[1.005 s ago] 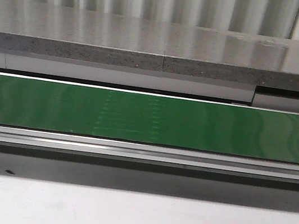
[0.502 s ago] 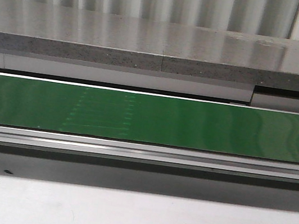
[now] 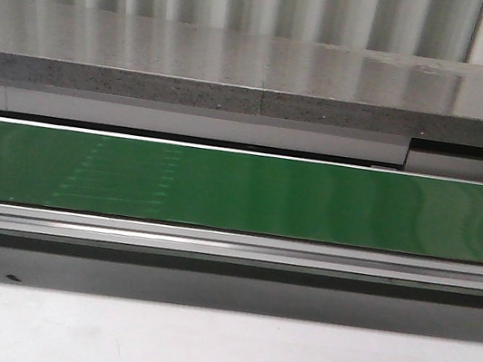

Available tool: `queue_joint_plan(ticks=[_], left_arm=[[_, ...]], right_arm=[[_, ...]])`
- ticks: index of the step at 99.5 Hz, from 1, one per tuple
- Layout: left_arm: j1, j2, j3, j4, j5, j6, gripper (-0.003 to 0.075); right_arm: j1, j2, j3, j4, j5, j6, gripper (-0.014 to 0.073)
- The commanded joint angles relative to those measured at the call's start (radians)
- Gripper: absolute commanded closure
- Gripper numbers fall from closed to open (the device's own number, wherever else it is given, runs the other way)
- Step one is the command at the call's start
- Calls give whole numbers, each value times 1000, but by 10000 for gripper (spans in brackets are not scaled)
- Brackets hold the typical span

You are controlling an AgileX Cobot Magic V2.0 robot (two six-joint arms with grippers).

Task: Move button from right to left
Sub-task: 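Lift the button and lower it onto the belt end with the right gripper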

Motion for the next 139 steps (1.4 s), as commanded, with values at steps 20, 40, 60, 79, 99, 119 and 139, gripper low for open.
queue_joint_plan(ticks=[20, 40, 60, 79, 99, 119, 139], left_arm=[[0, -33, 39, -7, -79, 1, 741], [0, -33, 39, -7, -79, 1, 741], [0, -33, 39, -7, -79, 1, 741], [0, -33, 39, -7, -79, 1, 741], [0, -33, 39, -7, -79, 1, 741], [0, -33, 39, -7, -79, 1, 741], [0, -33, 39, -7, -79, 1, 741]], right_arm=[[61, -43, 70, 6, -109, 37, 365], [61, -43, 84, -61, -113, 35, 365], [60, -43, 84, -75, -114, 35, 225], [60, -45, 81, -75, -120, 31, 37], [61, -92, 83, -22, -130, -13, 38], [98, -219, 137, 7, -185, -71, 64], [159, -383, 279, 5, -306, -79, 245]])
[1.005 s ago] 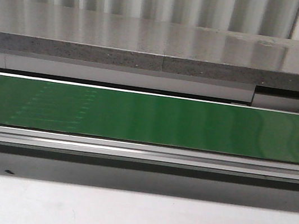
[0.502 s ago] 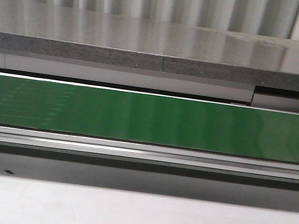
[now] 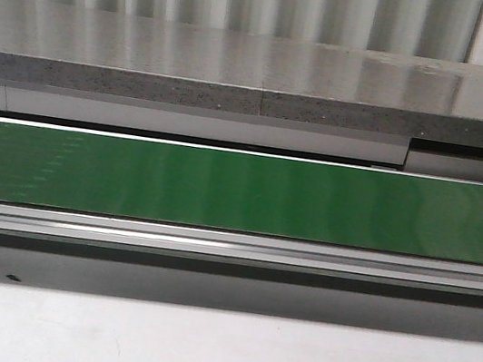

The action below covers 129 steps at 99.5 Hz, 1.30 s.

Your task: Move button from right to left

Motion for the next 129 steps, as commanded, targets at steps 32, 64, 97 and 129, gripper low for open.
queue_joint_plan(ticks=[32, 64, 97, 129], left_arm=[[0, -33, 39, -7, -79, -1, 741], [0, -33, 39, -7, -79, -1, 741], [0, -33, 39, -7, -79, -1, 741], [0, -33, 39, -7, -79, -1, 741]], right_arm=[[52, -366, 271, 1, -213, -14, 664], [52, -609, 468, 2, -290, -14, 660], [52, -963, 647, 3, -364, -14, 660], [52, -1235, 728, 3, -378, -14, 660]])
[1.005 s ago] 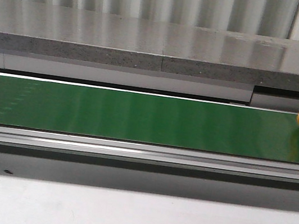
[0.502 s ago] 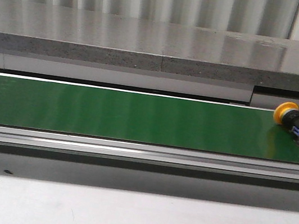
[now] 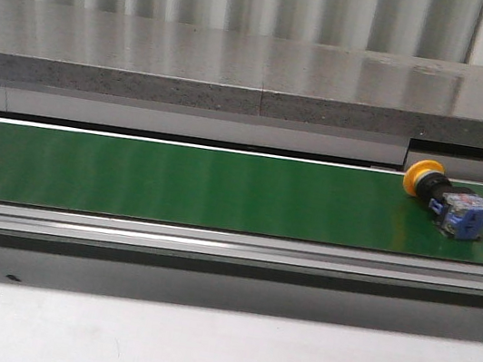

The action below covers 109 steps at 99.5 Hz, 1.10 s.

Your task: Move button from right to left

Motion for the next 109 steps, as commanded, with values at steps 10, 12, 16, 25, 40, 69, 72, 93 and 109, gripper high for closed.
queue_joint_plan(ticks=[10, 12, 16, 25, 40, 69, 72, 93, 109], left_arm=[[0, -33, 39, -7, -91, -1, 741], [0, -33, 39, -7, -97, -1, 741], [0, -33, 39, -7, -108, -1, 741], [0, -33, 35, -7, -142, -1, 741], [0, -33, -2, -7, -119, -1, 741], [0, -10, -210, -7, 123, -1, 741], [0, 6, -236, -7, 153, -1, 741], [0, 158, -388, -30, 381, -1, 741], [0, 302, -499, -37, 519, -1, 741]], right_arm=[[1, -57, -20, 1, -81, -9, 660], [1, -57, -20, 1, -81, -9, 660], [1, -57, -20, 1, -81, -9, 660], [1, -57, -20, 1, -81, -9, 660], [1, -57, -20, 1, -81, -9, 660], [1, -57, -20, 1, -81, -9, 660], [1, -57, -20, 1, -81, -9, 660], [1, -57, -20, 1, -81, -9, 660], [1, -57, -20, 1, -81, -9, 660]])
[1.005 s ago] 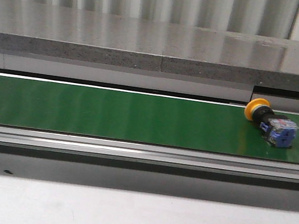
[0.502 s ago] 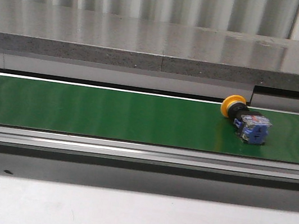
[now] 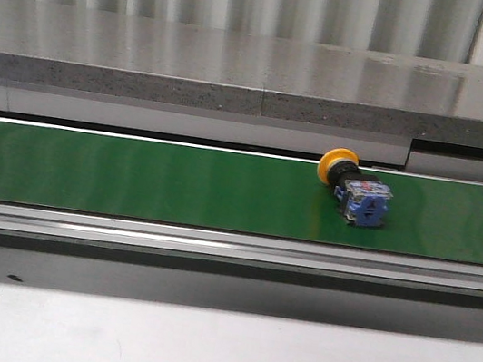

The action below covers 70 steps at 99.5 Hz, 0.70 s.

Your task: Move button from right to left

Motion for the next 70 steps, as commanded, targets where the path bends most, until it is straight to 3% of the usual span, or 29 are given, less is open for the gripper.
queue_joint_plan(ticks=[1, 43, 57, 64, 70], left_arm=[[0, 98, -89, -13, 26, -1, 741], [0, 472, -292, -79, 255, -1, 741], [0, 596, -349, -101, 257, -1, 737], [-5, 640, -379, -102, 251, -1, 692], [-19, 672, -404, -102, 246, -1, 597]], right_arm=[[1, 10, -21, 1, -81, -9, 660], [1, 10, -21, 1, -81, -9, 660], [1, 10, -21, 1, -81, -9, 660], [1, 10, -21, 1, -81, -9, 660], [1, 10, -21, 1, -81, -9, 660]])
